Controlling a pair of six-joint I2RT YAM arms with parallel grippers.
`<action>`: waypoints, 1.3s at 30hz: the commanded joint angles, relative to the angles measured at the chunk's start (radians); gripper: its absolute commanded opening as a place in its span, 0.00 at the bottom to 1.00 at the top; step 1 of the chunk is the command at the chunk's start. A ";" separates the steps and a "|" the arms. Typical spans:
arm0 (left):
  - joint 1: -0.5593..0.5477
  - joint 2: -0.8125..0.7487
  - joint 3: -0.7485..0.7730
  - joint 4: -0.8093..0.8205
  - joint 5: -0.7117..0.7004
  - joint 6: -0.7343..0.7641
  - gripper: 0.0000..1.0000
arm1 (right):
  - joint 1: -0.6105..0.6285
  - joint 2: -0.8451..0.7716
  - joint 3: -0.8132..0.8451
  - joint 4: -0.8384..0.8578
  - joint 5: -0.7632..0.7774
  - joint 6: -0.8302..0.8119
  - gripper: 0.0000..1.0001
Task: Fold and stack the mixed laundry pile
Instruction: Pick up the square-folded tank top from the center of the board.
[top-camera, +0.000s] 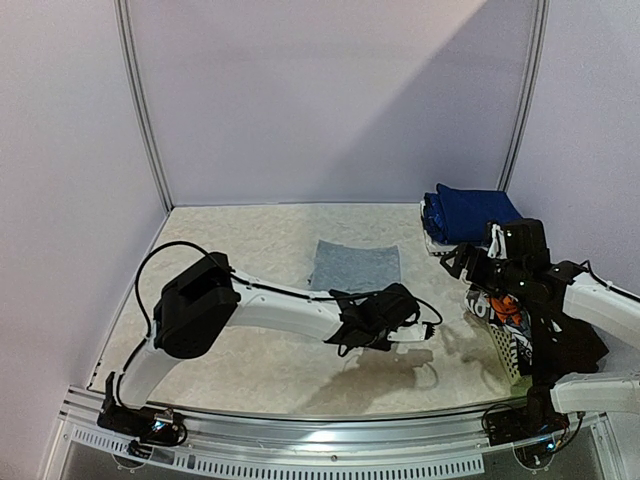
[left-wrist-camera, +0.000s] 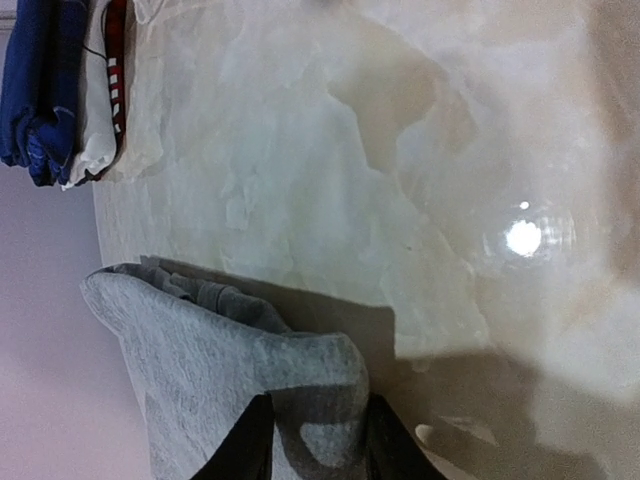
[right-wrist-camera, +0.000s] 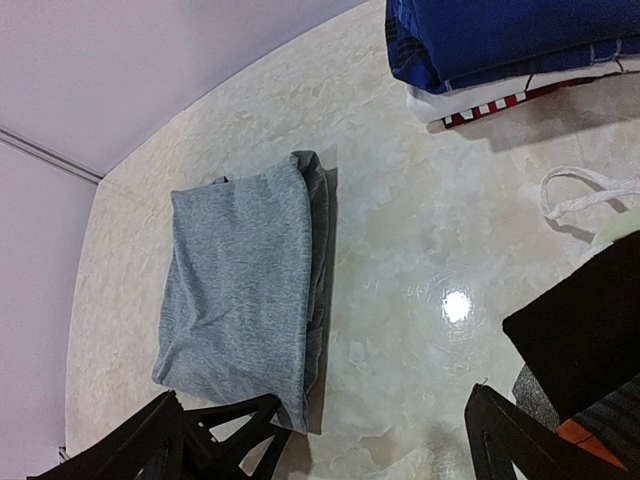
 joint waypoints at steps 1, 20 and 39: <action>-0.008 0.052 0.010 0.019 -0.039 0.040 0.31 | -0.007 0.000 0.000 -0.012 0.011 -0.011 0.99; 0.033 -0.150 -0.240 0.306 0.048 -0.113 0.00 | -0.008 0.297 0.191 0.083 -0.301 0.017 0.99; 0.067 -0.308 -0.427 0.457 0.086 -0.229 0.00 | -0.008 0.736 0.345 0.209 -0.511 0.168 0.99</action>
